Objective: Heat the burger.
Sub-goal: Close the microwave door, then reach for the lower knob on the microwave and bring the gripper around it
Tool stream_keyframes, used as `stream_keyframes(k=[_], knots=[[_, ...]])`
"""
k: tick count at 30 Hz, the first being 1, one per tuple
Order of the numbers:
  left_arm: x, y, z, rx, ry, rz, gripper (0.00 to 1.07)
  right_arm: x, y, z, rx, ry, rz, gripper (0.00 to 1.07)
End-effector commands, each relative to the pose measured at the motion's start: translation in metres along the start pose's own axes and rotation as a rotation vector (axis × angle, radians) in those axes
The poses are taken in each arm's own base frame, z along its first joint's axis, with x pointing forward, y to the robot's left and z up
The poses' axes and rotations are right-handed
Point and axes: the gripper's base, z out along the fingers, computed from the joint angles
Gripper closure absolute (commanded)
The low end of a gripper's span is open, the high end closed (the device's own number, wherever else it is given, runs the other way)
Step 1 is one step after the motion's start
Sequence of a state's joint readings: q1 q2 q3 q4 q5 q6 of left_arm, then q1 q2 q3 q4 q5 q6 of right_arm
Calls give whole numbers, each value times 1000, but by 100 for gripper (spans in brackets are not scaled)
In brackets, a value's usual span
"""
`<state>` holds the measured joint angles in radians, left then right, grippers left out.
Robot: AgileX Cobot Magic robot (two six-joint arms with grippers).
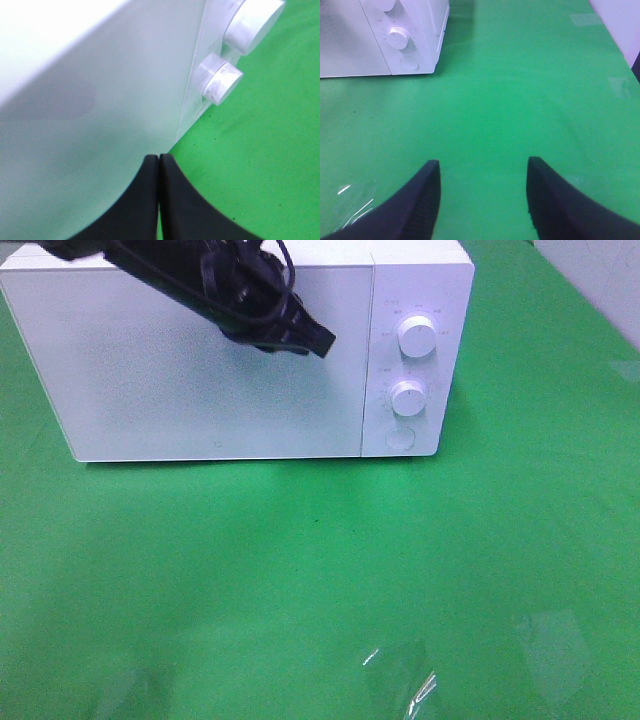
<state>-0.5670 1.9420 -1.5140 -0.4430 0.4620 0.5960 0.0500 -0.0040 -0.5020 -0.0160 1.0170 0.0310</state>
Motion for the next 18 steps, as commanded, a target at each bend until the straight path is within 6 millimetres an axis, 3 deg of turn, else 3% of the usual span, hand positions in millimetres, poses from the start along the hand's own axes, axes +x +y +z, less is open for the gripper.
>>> stream_keyframes(k=[1, 4, 5, 6, 9, 11, 18], knots=[[-15, 4, -29, -15, -31, 54, 106, 1, -1, -4, 4, -37, -9, 58], [-17, -7, -61, 53, 51, 54, 106, 1, -1, -4, 4, -37, -9, 58], [-17, -7, -61, 53, 51, 54, 106, 1, -1, -4, 4, -37, -9, 58], [-17, -12, -77, 75, 86, 42, 106, 1, -1, -4, 4, -37, -9, 58], [-16, -15, -92, 88, 130, 31, 106, 1, -1, -4, 4, -37, -9, 58], [-10, -20, -120, 85, 236, 2, 106, 1, -1, -4, 4, -37, -9, 58], [1, -14, -150, -30, 378, -82, 106, 1, -1, -4, 4, -37, -9, 58]])
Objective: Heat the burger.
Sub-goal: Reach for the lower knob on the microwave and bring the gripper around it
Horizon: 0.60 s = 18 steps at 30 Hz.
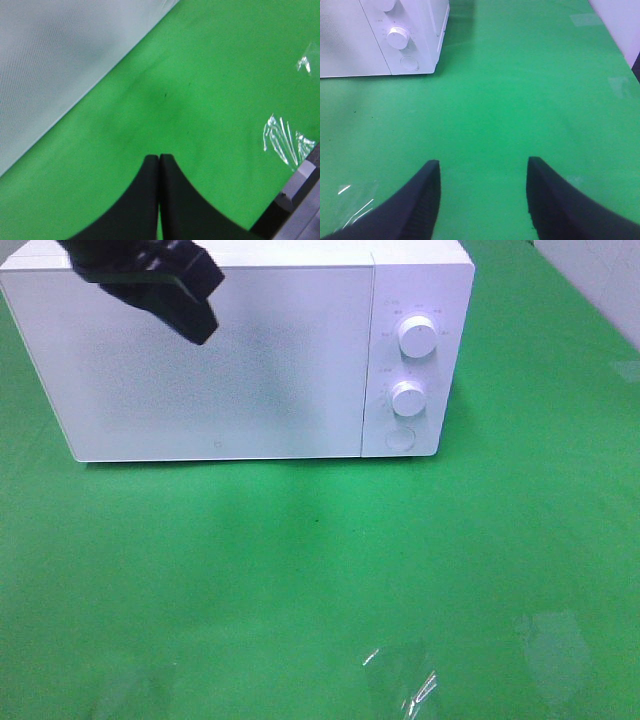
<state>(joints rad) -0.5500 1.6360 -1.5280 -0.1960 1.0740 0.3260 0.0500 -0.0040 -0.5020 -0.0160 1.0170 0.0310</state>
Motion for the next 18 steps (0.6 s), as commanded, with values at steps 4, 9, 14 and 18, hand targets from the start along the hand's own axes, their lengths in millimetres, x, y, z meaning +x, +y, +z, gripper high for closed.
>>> stream_keyframes(k=[4, 9, 14, 18], knots=[[29, 25, -36, -128, 161, -152, 106, 1, -1, -4, 4, -37, -7, 58], [36, 44, -46, -135, 137, -232, 106, 1, -1, -4, 4, -37, -7, 58], [53, 69, -78, -166, 56, -362, 106, 1, -1, -4, 4, -37, -7, 58], [67, 75, -104, -222, 5, -408, 106, 1, -1, -4, 4, -37, -7, 58]])
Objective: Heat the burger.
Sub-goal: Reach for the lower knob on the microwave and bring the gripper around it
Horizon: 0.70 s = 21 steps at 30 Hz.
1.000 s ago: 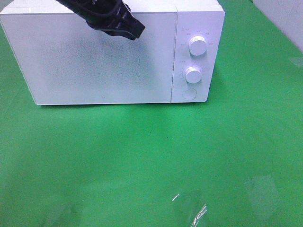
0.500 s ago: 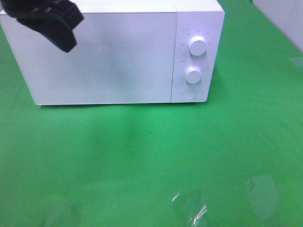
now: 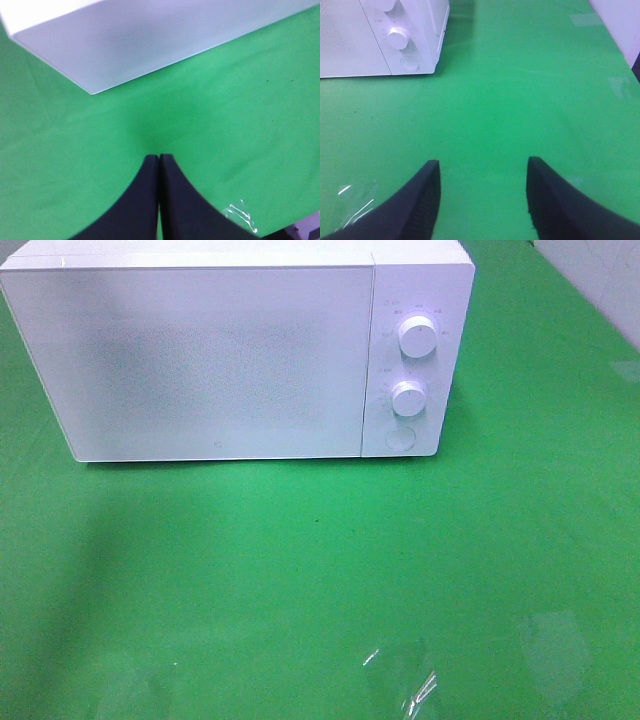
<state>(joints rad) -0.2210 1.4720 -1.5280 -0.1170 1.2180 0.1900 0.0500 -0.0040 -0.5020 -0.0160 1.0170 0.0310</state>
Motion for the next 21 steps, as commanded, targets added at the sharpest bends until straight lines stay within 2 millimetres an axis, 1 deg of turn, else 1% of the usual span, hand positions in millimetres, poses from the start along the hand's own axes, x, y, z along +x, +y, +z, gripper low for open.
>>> stream_keyframes(k=[1, 2, 3, 4, 5, 6, 7, 8, 9, 10, 11, 12, 14, 15, 16, 17, 18, 19, 20, 21], knots=[[24, 13, -26, -33, 15, -63, 106, 1, -1, -4, 4, -37, -7, 58], [24, 13, -26, -33, 15, -63, 106, 1, -1, -4, 4, -37, -7, 58], [41, 19, -30, -60, 28, -92, 106, 1, -1, -4, 4, -37, -9, 58], [41, 19, -30, -60, 28, -92, 106, 1, -1, -4, 4, -37, -9, 58], [59, 23, -32, -72, 46, -125, 106, 1, -1, -4, 4, -37, -8, 58], [59, 23, -32, -72, 46, -125, 106, 1, -1, -4, 4, -37, -8, 58], [78, 25, -34, -83, 60, -155, 106, 1, -1, -4, 4, -37, -8, 58], [78, 25, -34, -83, 60, -155, 106, 1, -1, -4, 4, -37, -8, 58], [98, 22, -35, -88, 75, -167, 106, 1, -1, -4, 4, -37, -8, 58], [98, 22, -35, -88, 75, -167, 106, 1, -1, -4, 4, -37, -8, 58], [109, 19, -39, -92, 68, -166, 106, 1, -1, -4, 4, -37, -8, 58], [109, 19, -39, -92, 68, -166, 106, 1, -1, -4, 4, -37, -8, 58], [145, 5, -47, -97, 48, -159, 106, 1, -1, -4, 4, -37, -8, 58], [145, 5, -47, -97, 48, -159, 106, 1, -1, -4, 4, -37, -8, 58], [165, -3, -53, -100, 17, -157, 106, 1, -1, -4, 4, -37, -8, 58], [165, -3, -53, -100, 17, -157, 106, 1, -1, -4, 4, -37, -8, 58], [184, -11, -56, -106, -8, -153, 106, 1, -1, -4, 4, -37, -8, 58], [184, -11, -56, -106, -8, -153, 106, 1, -1, -4, 4, -37, -8, 58], [203, -18, -63, -119, -57, -145, 106, 1, -1, -4, 4, -37, -8, 58], [203, -18, -63, -119, -57, -145, 106, 1, -1, -4, 4, -37, -8, 58]])
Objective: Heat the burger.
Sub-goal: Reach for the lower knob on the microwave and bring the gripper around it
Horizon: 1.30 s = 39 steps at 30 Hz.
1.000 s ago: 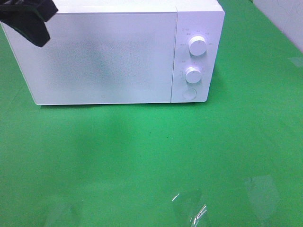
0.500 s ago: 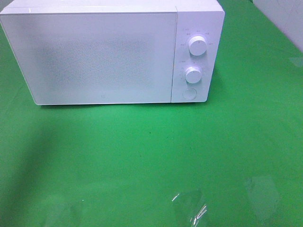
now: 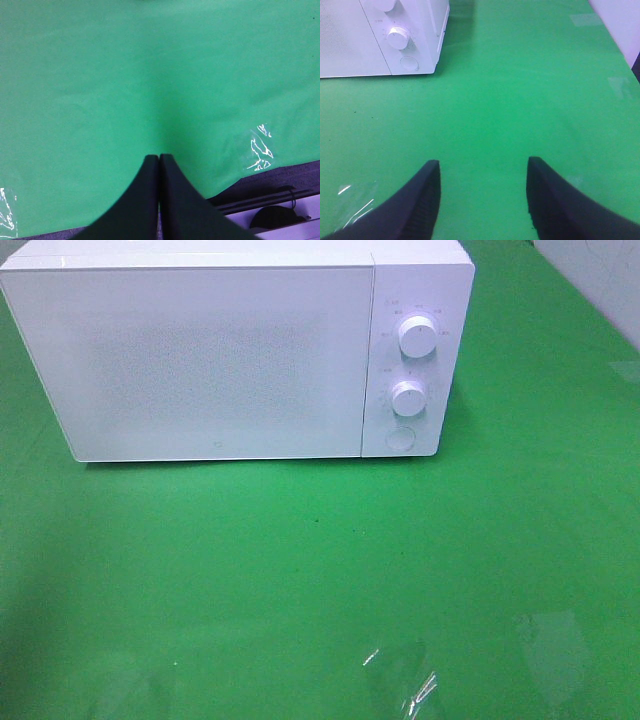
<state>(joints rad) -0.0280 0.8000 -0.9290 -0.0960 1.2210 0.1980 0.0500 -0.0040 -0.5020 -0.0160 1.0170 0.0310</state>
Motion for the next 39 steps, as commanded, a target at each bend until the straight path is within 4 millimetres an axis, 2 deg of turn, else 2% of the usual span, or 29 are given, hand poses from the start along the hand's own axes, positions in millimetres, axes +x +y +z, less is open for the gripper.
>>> stream_keyframes(k=[1, 2, 4, 5, 6, 7, 8, 9, 12, 13, 15, 19, 28, 39], knots=[[46, -10, -14, 2, -35, 3, 106, 1, -1, -4, 4, -37, -8, 58], [46, -10, -14, 2, -35, 3, 106, 1, -1, -4, 4, -37, -8, 58], [72, -15, -21, -12, -114, 11, 106, 1, -1, -4, 4, -37, -8, 58], [72, -15, -21, -12, -114, 11, 106, 1, -1, -4, 4, -37, -8, 58], [88, -18, -25, -19, -185, 10, 106, 1, -1, -4, 4, -37, -8, 58], [88, -18, -25, -19, -185, 10, 106, 1, -1, -4, 4, -37, -8, 58], [101, -21, -27, -23, -248, 10, 106, 1, -1, -4, 4, -37, -8, 58], [101, -21, -27, -23, -248, 10, 106, 1, -1, -4, 4, -37, -8, 58], [123, -25, -28, -46, -386, 19, 106, 1, -1, -4, 4, -37, -8, 58], [123, -25, -28, -46, -386, 19, 106, 1, -1, -4, 4, -37, -8, 58], [141, -29, -25, -47, -502, 27, 106, 1, -1, -4, 4, -37, -8, 58], [150, -30, -20, -54, -560, 34, 106, 1, -1, -4, 4, -37, -8, 58], [143, -28, -7, -51, -564, 18, 106, 1, 0, -3, 3, -36, -7, 58], [143, -28, -7, -51, -564, 19, 106, 1, 0, -3, 3, -36, -7, 58]])
